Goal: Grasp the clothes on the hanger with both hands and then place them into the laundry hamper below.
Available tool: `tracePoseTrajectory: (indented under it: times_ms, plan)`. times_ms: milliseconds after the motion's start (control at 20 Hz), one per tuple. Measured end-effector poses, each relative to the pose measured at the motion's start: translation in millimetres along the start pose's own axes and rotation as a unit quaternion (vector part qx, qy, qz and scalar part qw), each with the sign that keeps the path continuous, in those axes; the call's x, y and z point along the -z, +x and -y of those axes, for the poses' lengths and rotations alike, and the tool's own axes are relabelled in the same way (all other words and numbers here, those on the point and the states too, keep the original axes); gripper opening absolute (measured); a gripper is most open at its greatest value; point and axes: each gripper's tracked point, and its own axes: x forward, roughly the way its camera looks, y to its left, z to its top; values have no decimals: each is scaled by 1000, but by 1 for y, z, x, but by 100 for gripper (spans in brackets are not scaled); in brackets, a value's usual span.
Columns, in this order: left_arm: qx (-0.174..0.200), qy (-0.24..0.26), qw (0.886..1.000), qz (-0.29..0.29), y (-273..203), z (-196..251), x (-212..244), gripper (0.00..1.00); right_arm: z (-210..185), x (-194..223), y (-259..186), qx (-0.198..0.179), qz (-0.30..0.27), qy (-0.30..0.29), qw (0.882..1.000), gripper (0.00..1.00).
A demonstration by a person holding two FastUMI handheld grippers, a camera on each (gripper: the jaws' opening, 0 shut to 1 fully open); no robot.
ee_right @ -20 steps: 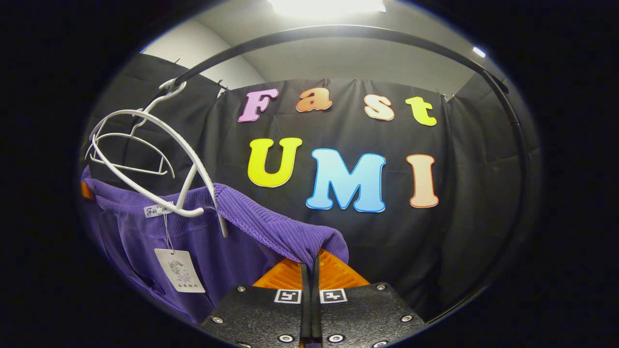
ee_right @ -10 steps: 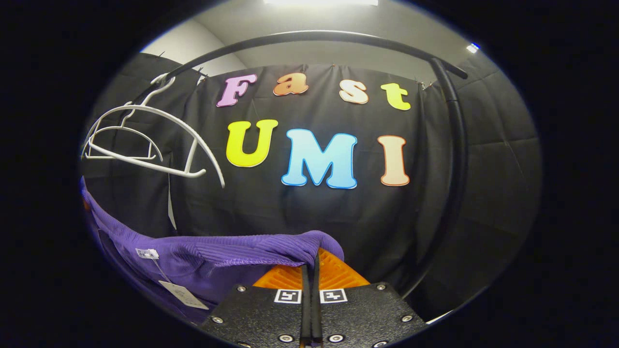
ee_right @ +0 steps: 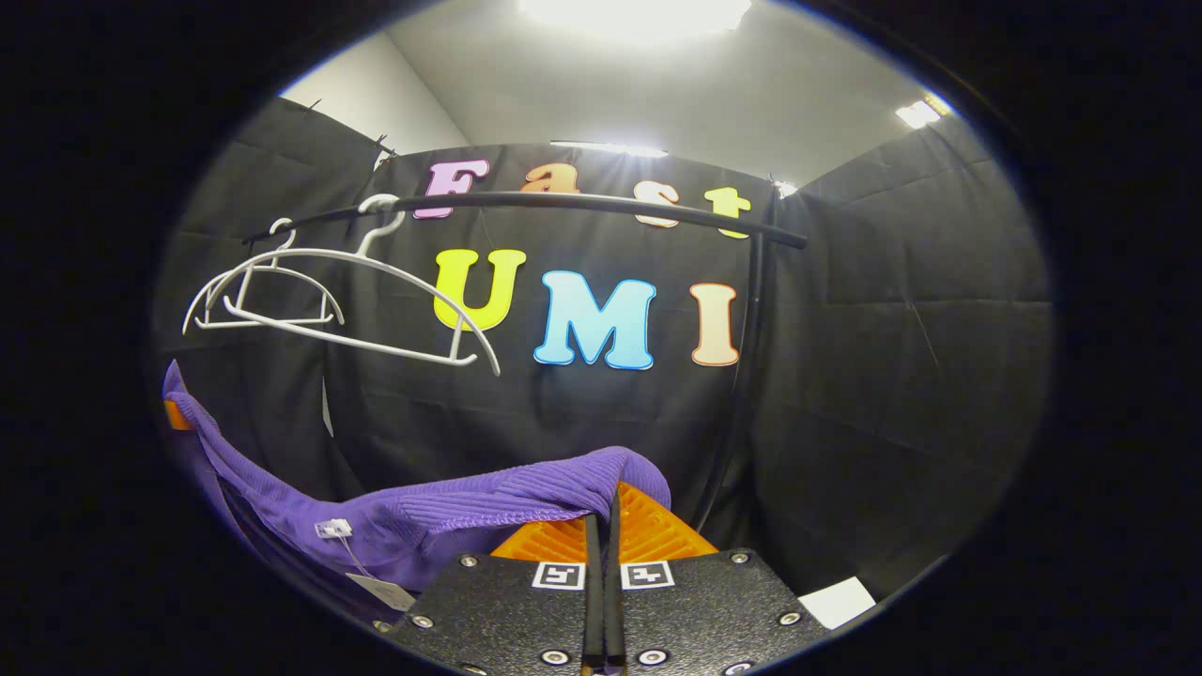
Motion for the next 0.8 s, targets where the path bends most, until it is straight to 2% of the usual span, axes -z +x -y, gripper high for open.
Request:
tracePoseTrajectory:
  times_ms: [150, 300, 500, 700, 800]
  plan:
    - [42, 16, 999, -9, -20, 17, 7, 1, -17, 3, -40, 1, -6, 15, 1000, 0]
    - [59, 21, 998, -28, -32, 27, 30, 1, -37, 19, -69, -13, -24, 21, 999, 0]
    - [46, 28, 996, -70, -26, 23, 77, 2, -66, 69, -92, -51, -88, 34, 994, 0]
    - [20, 23, 990, -137, -43, 4, 148, 1, -86, 134, -116, -78, -161, 37, 983, 0]
    - [9, 35, 984, -176, -55, -7, 184, 1, -93, 171, -125, -85, -207, 49, 973, 0]
